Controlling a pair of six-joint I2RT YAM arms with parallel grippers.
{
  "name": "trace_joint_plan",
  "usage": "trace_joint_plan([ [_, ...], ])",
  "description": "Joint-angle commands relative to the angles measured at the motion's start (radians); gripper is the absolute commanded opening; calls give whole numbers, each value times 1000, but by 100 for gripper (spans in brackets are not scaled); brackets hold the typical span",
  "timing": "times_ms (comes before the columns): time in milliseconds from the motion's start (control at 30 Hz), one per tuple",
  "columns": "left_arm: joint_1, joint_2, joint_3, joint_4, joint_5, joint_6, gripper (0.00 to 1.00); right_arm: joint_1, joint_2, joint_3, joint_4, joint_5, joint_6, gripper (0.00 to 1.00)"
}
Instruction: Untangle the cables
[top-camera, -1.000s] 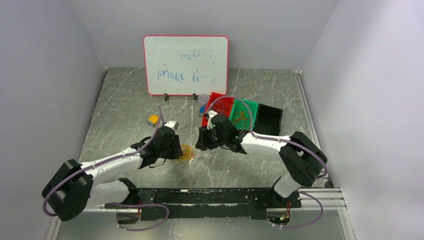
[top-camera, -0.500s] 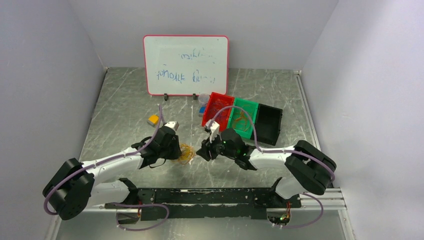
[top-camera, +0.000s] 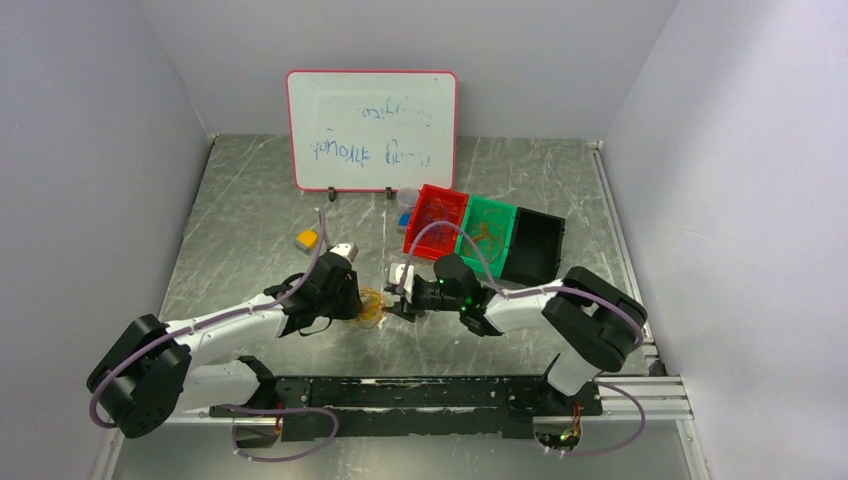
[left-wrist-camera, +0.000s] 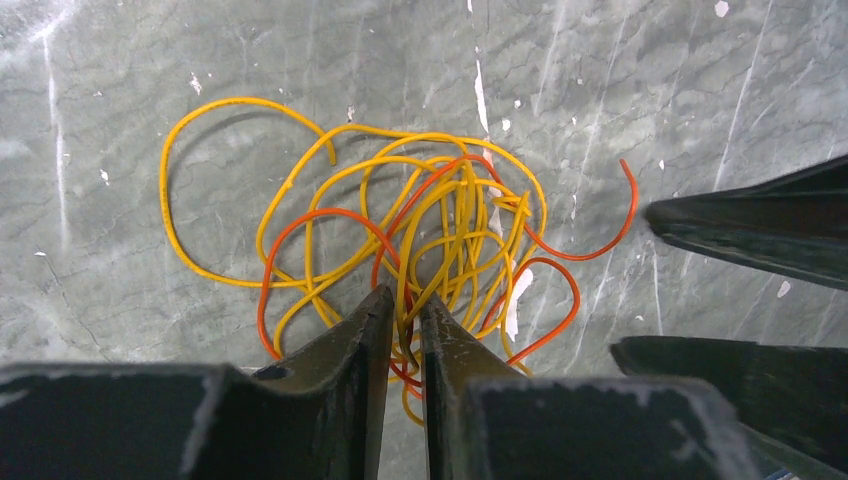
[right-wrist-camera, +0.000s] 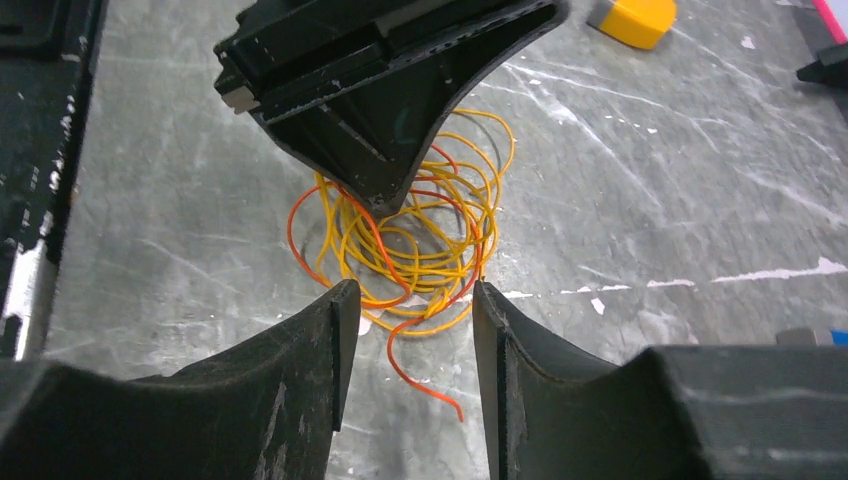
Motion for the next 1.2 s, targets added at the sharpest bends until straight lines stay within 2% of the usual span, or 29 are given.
trace_joint_plan([
  [0,-2,1,13,28,15,-6,22,4,70,53,35,-82,-146,49],
  [300,-3,1,10,32,19,-7,22,5,157,114,-15,-94,-179,46],
  [533,-3,2,5,35,19,-6,22,4,206,134,-31,-103,-169,35],
  [600,-2,3,6,37,20,-6,22,5,217,132,-18,-101,-156,28],
  [700,-3,6,7,36,20,-10,21,5,218,128,7,-94,-128,10],
  [800,-3,6,4,38,19,-10,21,6,200,124,16,-80,-100,0],
  [967,-3,7,0,38,15,-14,26,5,123,104,-4,-43,-45,0],
  [1167,-3,17,-13,55,17,-21,34,12,-46,59,-84,15,-13,0],
])
